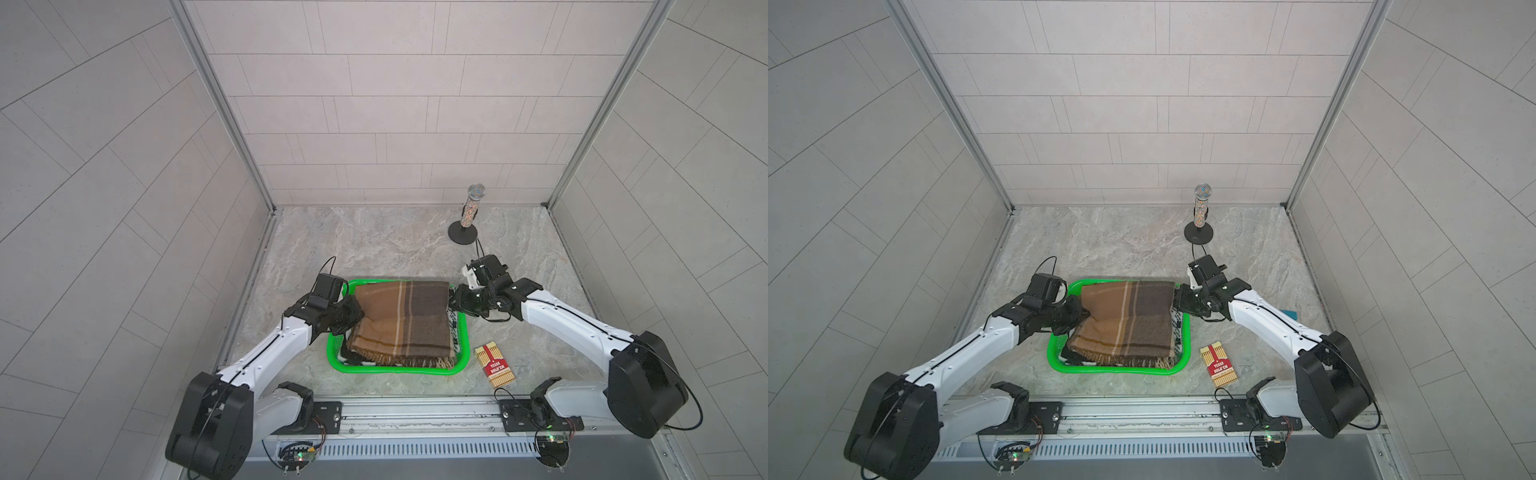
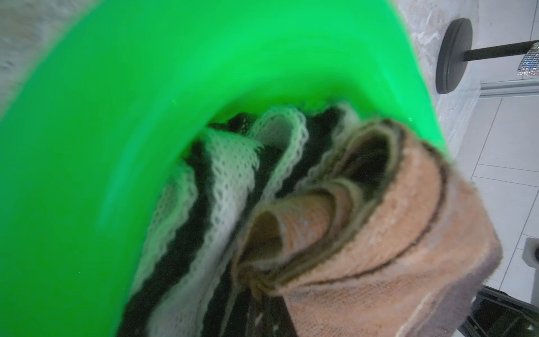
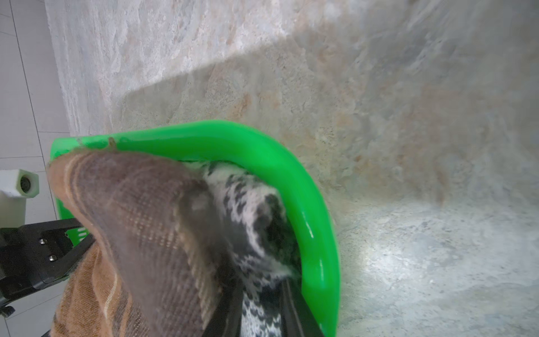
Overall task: Put the folded scarf in the basket
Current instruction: Place the scarf in the basket, then reset both arms
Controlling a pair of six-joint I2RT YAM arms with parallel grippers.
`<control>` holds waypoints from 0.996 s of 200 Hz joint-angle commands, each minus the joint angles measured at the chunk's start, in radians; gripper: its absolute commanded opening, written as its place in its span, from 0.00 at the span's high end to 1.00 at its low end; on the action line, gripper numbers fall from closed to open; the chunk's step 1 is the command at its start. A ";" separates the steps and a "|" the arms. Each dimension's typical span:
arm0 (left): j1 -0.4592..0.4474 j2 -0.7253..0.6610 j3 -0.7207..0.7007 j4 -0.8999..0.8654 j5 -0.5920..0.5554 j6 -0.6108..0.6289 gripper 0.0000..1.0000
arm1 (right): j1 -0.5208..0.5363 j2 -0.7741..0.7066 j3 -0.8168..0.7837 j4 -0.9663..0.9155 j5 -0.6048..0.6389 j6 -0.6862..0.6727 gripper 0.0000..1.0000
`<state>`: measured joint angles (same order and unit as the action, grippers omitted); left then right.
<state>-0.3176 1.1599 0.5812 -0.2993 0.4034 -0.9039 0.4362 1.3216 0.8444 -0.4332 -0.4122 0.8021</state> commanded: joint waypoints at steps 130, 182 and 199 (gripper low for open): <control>0.207 -0.069 0.392 -0.229 0.011 0.069 0.00 | -0.199 -0.260 0.243 -0.258 0.377 -0.182 0.00; 0.264 0.007 0.417 -0.247 -0.513 0.279 0.00 | -0.243 -0.255 0.202 -0.114 0.759 -0.249 0.00; 0.263 -0.069 0.249 -0.036 -0.738 0.360 0.00 | -0.266 -0.270 0.075 0.118 0.737 -0.342 0.00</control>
<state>-0.0589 1.1748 0.9665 -0.4969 0.0536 -0.6811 0.1955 1.0664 1.0477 -0.5541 0.1989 0.5774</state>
